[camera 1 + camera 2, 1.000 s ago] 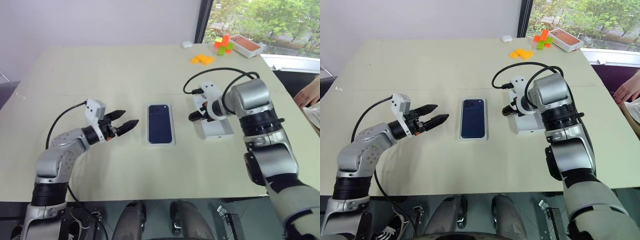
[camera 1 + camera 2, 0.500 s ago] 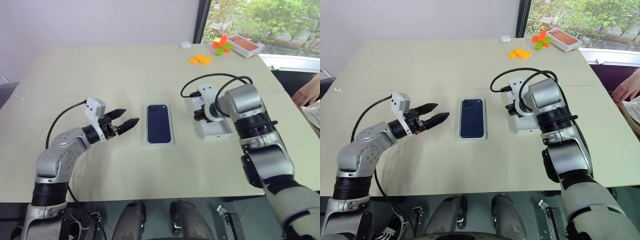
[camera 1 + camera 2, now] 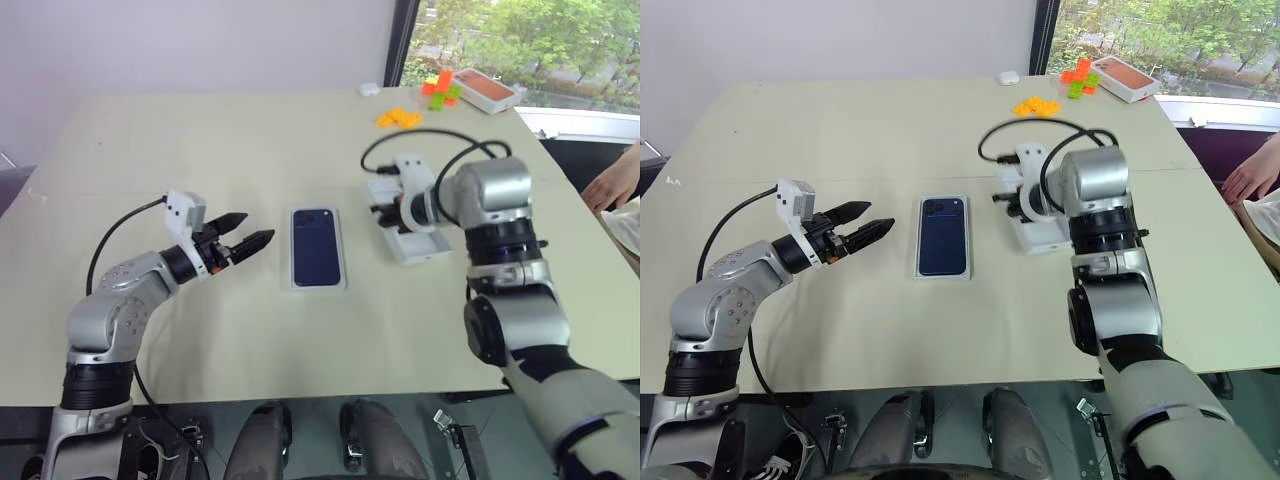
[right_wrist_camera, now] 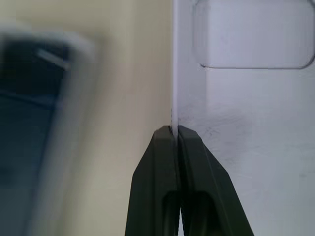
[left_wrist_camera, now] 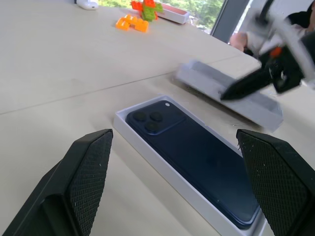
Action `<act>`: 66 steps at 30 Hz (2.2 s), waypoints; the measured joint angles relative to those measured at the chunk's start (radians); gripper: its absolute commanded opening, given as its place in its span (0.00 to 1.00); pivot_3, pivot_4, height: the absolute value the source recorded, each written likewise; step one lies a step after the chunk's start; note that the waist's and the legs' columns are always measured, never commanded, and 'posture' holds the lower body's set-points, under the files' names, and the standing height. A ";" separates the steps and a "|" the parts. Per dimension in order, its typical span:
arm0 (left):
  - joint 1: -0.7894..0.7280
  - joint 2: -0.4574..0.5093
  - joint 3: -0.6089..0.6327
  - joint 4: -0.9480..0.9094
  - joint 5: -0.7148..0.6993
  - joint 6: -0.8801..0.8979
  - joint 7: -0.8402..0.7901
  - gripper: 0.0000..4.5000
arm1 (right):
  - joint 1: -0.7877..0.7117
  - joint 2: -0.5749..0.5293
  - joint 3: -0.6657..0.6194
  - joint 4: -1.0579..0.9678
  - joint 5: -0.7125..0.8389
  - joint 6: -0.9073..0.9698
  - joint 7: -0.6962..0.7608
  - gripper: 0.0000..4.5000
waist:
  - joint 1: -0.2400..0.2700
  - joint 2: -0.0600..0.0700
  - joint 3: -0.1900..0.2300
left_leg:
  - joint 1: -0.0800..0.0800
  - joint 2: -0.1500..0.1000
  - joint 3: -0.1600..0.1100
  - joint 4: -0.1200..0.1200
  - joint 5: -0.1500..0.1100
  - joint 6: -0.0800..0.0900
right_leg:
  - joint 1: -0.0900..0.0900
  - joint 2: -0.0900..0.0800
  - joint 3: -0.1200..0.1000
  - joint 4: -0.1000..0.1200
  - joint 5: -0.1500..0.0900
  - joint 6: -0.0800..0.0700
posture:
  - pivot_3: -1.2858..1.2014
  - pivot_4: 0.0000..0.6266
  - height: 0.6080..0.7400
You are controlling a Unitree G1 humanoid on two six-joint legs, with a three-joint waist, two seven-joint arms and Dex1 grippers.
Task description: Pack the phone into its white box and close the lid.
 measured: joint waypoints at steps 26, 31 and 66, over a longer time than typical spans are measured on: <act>-0.054 -0.009 0.118 0.078 -0.058 -0.041 0.017 0.95 | -0.028 0.350 -0.589 -0.064 0.438 0.078 -0.076 0.02 | 0.000 0.000 0.000 | 0.000 0.001 0.003 -0.002 0.000 0.000 | -0.001 -0.001 0.002 0.000 0.000 0.000 | 0.52 0.24 1.00; -0.048 -0.008 0.118 0.042 -0.076 -0.019 0.022 0.95 | -0.033 0.473 -0.793 -0.053 0.540 0.138 -0.201 0.02 | 0.004 0.000 0.000 | 0.000 0.000 0.003 -0.001 0.000 0.000 | -0.001 -0.001 0.002 0.000 0.000 0.000 | 0.52 0.24 1.00; 0.012 0.011 0.145 -0.004 -0.130 0.010 0.028 0.95 | 0.061 0.478 -0.804 -0.034 0.841 0.056 -0.561 0.02 | -0.004 0.000 0.000 | 0.000 0.001 0.004 -0.003 0.000 0.000 | -0.001 0.000 0.002 -0.001 0.000 0.000 | 0.52 0.24 1.00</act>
